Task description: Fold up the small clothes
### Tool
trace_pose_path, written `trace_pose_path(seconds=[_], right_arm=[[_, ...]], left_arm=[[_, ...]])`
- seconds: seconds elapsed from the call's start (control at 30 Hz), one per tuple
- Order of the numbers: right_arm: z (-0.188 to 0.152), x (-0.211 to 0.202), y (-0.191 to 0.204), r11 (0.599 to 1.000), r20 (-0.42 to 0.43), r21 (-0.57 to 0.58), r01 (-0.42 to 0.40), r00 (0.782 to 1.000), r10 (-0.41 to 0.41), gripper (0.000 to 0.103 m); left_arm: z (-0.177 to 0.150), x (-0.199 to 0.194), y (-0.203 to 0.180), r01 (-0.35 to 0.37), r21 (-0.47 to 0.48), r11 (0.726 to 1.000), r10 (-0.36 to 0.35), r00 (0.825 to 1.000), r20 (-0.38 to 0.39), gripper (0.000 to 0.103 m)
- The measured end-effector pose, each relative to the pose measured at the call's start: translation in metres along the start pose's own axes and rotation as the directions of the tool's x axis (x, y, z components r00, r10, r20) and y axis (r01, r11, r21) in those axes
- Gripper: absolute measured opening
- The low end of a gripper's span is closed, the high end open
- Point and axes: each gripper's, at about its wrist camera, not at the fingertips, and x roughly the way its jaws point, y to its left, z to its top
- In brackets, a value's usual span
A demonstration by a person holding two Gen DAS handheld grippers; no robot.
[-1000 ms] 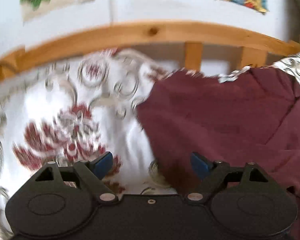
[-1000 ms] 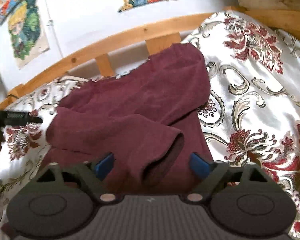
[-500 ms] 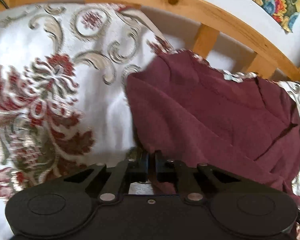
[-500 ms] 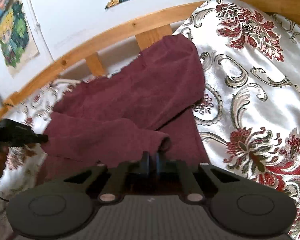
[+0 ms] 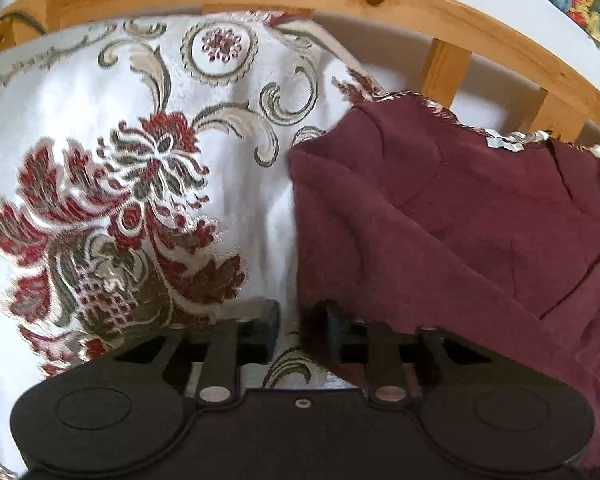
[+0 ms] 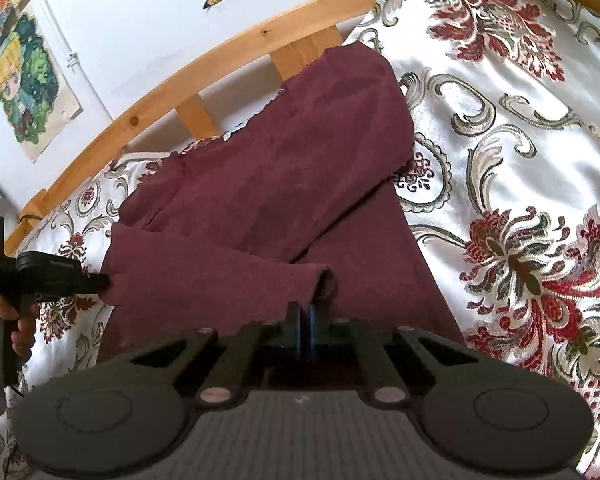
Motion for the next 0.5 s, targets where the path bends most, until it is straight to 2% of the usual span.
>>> trace_pose_path(seconds=[0.07, 0.13, 0.2, 0.3, 0.37, 0.43, 0.5], right_arm=[[-0.001, -0.001, 0.003, 1.0, 0.003, -0.02, 0.01, 1.0, -0.01, 0.008], [-0.001, -0.003, 0.006, 0.999, 0.008, -0.039, 0.021, 1.0, -0.021, 0.012], [-0.002, -0.004, 0.008, 0.998, 0.011, -0.056, 0.032, 0.999, -0.032, 0.016], [-0.005, -0.008, 0.012, 0.994, 0.02, -0.097, 0.052, 0.999, -0.051, 0.038], [-0.008, -0.013, 0.015, 0.989, 0.026, -0.138, 0.061, 0.998, -0.058, 0.044], [-0.012, -0.017, 0.02, 0.98, 0.027, -0.184, 0.072, 0.997, -0.068, 0.054], [-0.015, -0.022, 0.023, 0.971, 0.026, -0.229, 0.071, 0.997, -0.067, 0.063]], left_arm=[[-0.002, -0.005, 0.0, -0.006, 0.025, 1.0, 0.005, 1.0, 0.015, 0.049], [-0.003, -0.01, 0.0, -0.027, 0.036, 0.999, 0.026, 0.999, 0.036, 0.07], [-0.002, -0.01, -0.003, -0.058, 0.039, 0.998, 0.055, 0.996, 0.065, 0.073], [0.004, 0.0, -0.012, -0.1, 0.057, 0.993, 0.096, 0.993, 0.075, 0.079], [0.006, 0.012, -0.018, -0.161, 0.072, 0.984, 0.156, 0.986, 0.065, 0.081], [0.007, 0.024, -0.024, -0.189, 0.101, 0.977, 0.186, 0.982, 0.041, 0.084], [0.004, 0.028, -0.029, -0.218, 0.121, 0.968, 0.212, 0.975, 0.06, 0.086]])
